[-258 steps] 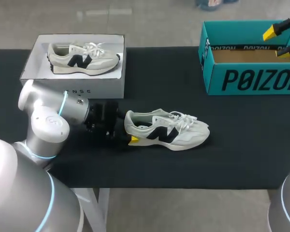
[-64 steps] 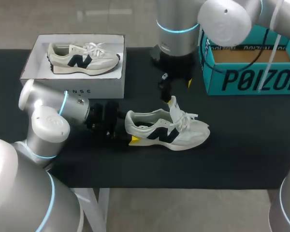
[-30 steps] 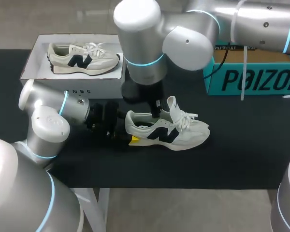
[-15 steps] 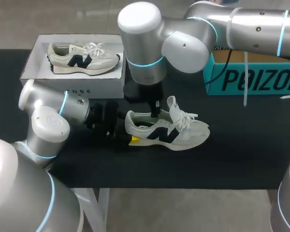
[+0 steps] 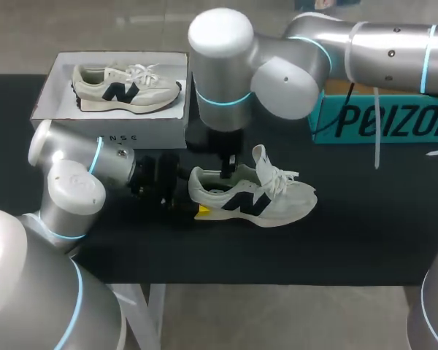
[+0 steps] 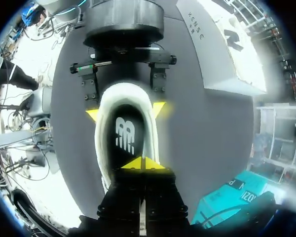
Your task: Take the shoe out of the shoebox, open the shoe tongue, remove and reinsert the insole, then place the shoe into the shoebox
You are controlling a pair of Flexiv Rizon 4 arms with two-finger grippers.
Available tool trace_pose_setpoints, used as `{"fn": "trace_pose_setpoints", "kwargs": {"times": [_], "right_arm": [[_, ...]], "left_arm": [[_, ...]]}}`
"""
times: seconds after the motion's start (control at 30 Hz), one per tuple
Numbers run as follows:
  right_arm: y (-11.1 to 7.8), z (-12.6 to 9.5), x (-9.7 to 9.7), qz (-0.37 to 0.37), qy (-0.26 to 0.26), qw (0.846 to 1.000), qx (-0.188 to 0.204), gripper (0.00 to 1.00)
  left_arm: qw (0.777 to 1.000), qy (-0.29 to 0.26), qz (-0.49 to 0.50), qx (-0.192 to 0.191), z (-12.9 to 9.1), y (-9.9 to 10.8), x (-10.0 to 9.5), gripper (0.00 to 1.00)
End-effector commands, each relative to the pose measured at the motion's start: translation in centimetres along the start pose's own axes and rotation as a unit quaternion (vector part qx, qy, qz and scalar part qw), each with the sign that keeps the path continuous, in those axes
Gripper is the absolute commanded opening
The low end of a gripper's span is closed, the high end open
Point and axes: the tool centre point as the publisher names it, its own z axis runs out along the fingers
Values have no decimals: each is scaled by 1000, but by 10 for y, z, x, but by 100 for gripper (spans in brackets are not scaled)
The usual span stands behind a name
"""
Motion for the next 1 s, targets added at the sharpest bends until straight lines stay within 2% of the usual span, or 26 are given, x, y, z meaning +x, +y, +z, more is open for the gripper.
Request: {"fn": "trace_pose_setpoints", "kwargs": {"times": [0.03, 0.53, 0.8, 0.83, 1.0], "right_arm": [[-10, 27, 4, 4, -4, 999, -43, 0], [-29, 49, 5, -1, 39, 999, -10, 0], [-24, 68, -5, 15, 51, 999, -10, 0], [-23, 68, -5, 15, 50, 999, -11, 8], [-17, 70, -6, 8, 56, 998, -10, 32]], "left_arm": [[1000, -2, 0, 1, 4, 3, 1, 0], [1000, -2, 0, 1, 4, 3, 1, 0], [1000, -2, 0, 1, 4, 3, 1, 0], [1000, -2, 0, 1, 4, 3, 1, 0], [1000, -2, 0, 1, 4, 3, 1, 0]]}}
